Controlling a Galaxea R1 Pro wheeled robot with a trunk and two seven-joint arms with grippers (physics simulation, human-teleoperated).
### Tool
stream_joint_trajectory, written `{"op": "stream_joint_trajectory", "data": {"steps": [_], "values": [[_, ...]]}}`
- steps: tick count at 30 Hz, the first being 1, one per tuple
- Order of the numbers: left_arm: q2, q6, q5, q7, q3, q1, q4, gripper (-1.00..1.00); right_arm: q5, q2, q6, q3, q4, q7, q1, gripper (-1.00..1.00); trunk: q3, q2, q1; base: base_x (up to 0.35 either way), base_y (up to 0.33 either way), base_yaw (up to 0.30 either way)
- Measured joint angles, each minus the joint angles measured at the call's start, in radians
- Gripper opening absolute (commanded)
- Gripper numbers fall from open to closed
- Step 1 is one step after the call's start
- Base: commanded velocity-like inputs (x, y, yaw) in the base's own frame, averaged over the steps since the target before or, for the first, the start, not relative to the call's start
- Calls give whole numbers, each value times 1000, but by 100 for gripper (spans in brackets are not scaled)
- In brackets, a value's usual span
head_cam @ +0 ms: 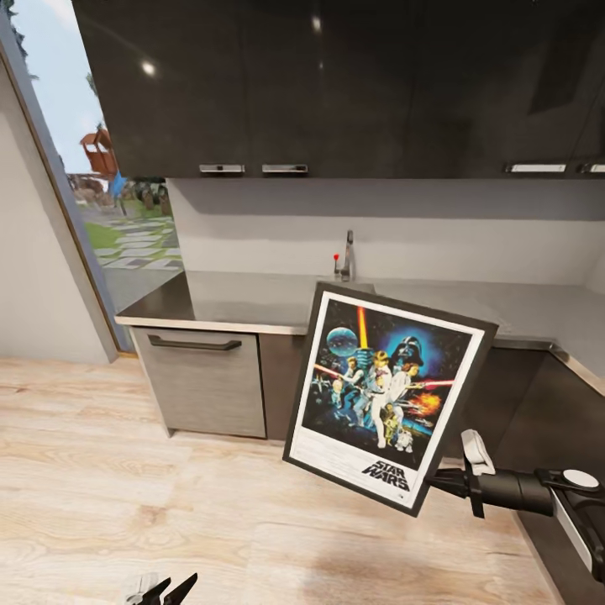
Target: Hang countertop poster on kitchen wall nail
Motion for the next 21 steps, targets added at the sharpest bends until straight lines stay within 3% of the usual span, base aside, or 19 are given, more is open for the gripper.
{"op": "stream_joint_trajectory", "data": {"steps": [21], "values": [[0, 1, 0, 0, 0, 0, 0, 100, -6, 0, -2, 0, 0, 0, 1, -100, 52, 147, -81, 0, 0, 0]]}}
